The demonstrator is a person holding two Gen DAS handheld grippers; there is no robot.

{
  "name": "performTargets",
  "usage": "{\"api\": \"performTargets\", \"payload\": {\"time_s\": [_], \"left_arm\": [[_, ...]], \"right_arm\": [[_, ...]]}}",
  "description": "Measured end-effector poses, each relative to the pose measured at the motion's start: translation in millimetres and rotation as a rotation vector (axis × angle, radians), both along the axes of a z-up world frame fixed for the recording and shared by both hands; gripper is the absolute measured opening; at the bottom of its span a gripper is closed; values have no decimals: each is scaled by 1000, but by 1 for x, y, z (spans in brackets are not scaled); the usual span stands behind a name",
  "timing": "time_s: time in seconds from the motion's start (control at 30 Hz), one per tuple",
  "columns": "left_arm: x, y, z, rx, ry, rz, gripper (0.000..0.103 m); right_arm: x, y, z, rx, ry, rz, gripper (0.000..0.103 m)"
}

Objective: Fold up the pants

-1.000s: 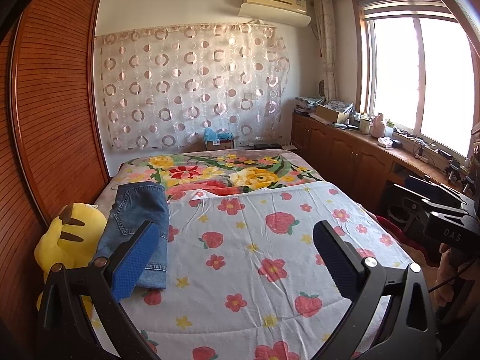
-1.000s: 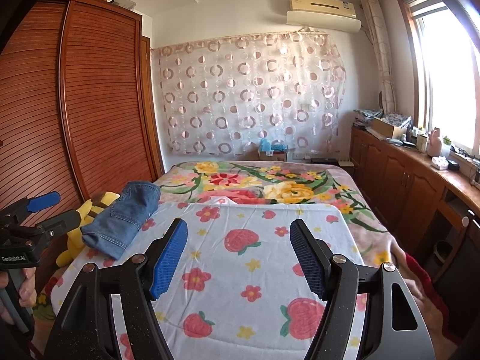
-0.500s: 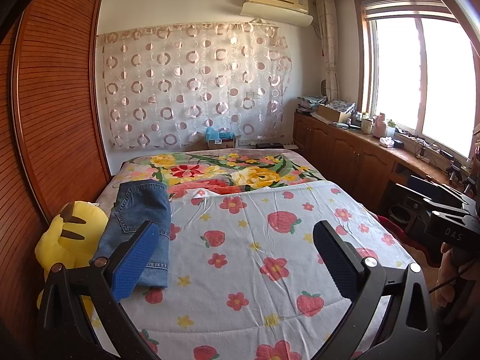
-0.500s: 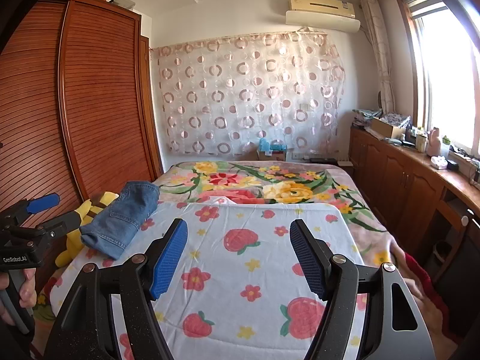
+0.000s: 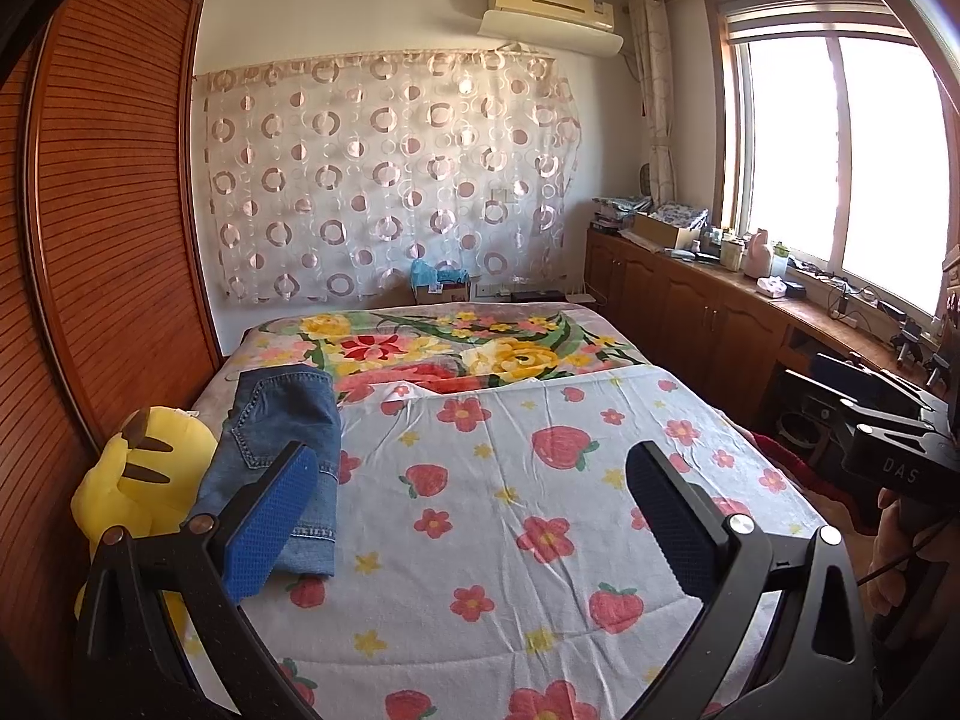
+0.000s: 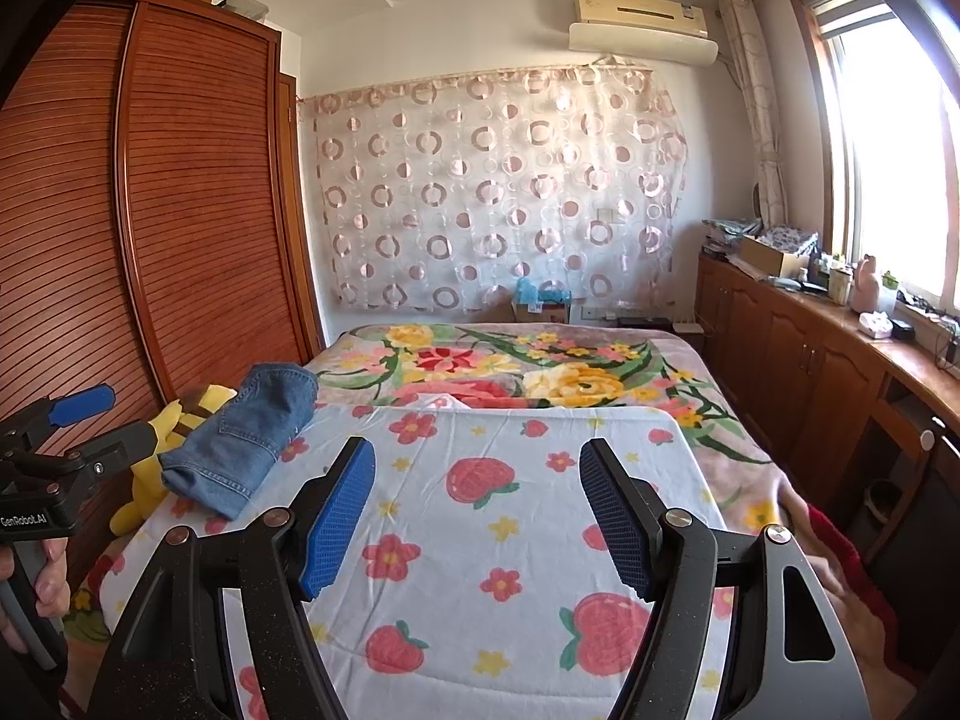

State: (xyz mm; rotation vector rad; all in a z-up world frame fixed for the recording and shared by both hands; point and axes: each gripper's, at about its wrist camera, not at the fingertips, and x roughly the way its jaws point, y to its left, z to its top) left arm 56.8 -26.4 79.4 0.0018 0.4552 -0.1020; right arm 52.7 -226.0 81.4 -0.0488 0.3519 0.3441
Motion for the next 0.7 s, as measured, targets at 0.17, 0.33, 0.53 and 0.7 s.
{"api": "performTargets", "payload": {"time_s": [0.17,0.33,0.53,0.7], "left_arm": [[0,1,-1,-2,0,-2,103],[-1,1,-1,-1,0,-1,103],[-1,2,-2,-1,-2,-2,103],[-1,1,-2,-1,-2,-1,103]], "right_arm": [[-2,1,-1,1,-4,-1,73],[-3,0,0,0,-8,-6,73],[-4,2,0,1,-12,-4,73],[-4,2,-1,4,-12,-5,73]]}}
